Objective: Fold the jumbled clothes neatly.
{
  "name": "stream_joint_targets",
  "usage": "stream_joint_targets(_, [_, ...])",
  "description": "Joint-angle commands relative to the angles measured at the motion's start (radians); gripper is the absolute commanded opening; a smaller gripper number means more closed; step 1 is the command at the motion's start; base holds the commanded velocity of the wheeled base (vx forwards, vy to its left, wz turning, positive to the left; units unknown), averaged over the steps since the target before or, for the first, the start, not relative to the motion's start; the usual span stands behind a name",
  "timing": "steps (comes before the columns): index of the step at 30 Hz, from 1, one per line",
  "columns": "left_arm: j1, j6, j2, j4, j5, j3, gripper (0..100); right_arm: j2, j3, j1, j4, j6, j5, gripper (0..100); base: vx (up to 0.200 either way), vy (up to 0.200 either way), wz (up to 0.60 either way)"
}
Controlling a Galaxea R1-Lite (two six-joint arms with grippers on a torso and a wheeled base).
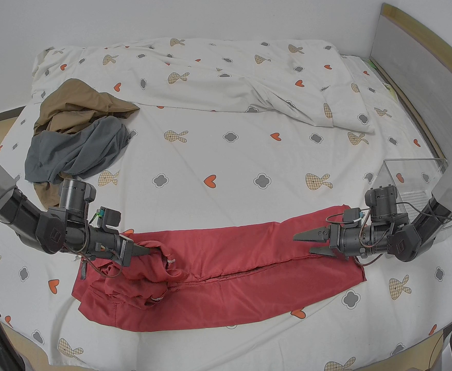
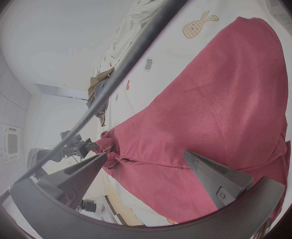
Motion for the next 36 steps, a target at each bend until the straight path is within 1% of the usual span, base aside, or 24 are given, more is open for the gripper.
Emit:
stream_joint_targets(1, [0.007, -0.002, 0.066, -0.011, 0.001, -0.016, 0, 0.002, 0.000, 0.001, -0.001, 0.000, 0.000, 100, 0.000, 0.000, 0.00])
stream_joint_targets(4, [0.016, 0.000, 0.083, -0.009, 0.001, -0.039, 0, 0.002, 0.000, -0.001, -0.001, 0.000, 0.000, 100, 0.000, 0.000, 0.00])
stream_joint_targets(5, [0.016, 0.000, 0.082, -0.011, 0.001, -0.039, 100, 0.002, 0.000, -0.001, -0.001, 0.000, 0.000, 100, 0.000, 0.000, 0.00])
stream_joint_targets(10, [0.016, -0.007, 0.056, -0.004, 0.001, -0.037, 100, 0.002, 0.000, -0.001, -0.001, 0.000, 0.000, 100, 0.000, 0.000, 0.00])
stream_joint_targets(18, [0.036, -0.034, -0.111, -0.006, -0.001, 0.009, 100, 0.002, 0.000, -0.001, -0.001, 0.000, 0.000, 100, 0.000, 0.000, 0.00])
stream_joint_targets(22, [0.028, -0.122, -0.181, -0.007, -0.002, -0.003, 100, 0.002, 0.000, 0.001, -0.001, 0.000, 0.002, 100, 0.000, 0.000, 0.00])
stream_joint_targets(23, [0.027, -0.131, -0.184, -0.007, -0.004, -0.005, 100, 0.002, 0.000, 0.001, -0.001, 0.000, 0.000, 100, 0.000, 0.000, 0.00])
stream_joint_targets(24, [0.008, -0.197, -0.185, -0.007, -0.016, -0.016, 100, 0.002, -0.002, 0.001, -0.001, 0.000, 0.000, 100, 0.000, 0.000, 0.00])
stream_joint_targets(27, [-0.031, -0.263, -0.136, -0.007, -0.053, -0.026, 100, 0.002, 0.000, 0.001, -0.001, 0.000, 0.000, 100, 0.000, 0.000, 0.00])
stream_joint_targets(29, [-0.035, -0.269, -0.115, -0.007, -0.067, -0.026, 100, 0.002, 0.000, 0.001, -0.001, 0.000, 0.000, 100, 0.000, 0.000, 0.00])
stream_joint_targets(30, [-0.042, -0.272, -0.073, -0.004, -0.091, -0.026, 100, 0.002, 0.000, -0.001, -0.001, 0.000, 0.000, 100, 0.000, 0.000, 0.00])
stream_joint_targets(32, [-0.047, -0.273, -0.064, -0.004, -0.094, -0.026, 100, 0.002, 0.000, -0.001, -0.001, 0.000, 0.000, 100, 0.000, 0.000, 0.00])
stream_joint_targets(33, [-0.058, -0.273, -0.015, -0.003, -0.097, -0.016, 100, 0.002, 0.000, -0.001, -0.001, 0.000, 0.000, 100, 0.000, 0.000, 0.00])
stream_joint_targets(36, [-0.059, -0.272, 0.033, -0.003, -0.096, -0.006, 100, -0.011, 0.000, -0.001, -0.001, 0.002, -0.001, 100, 0.000, 0.000, 0.00])
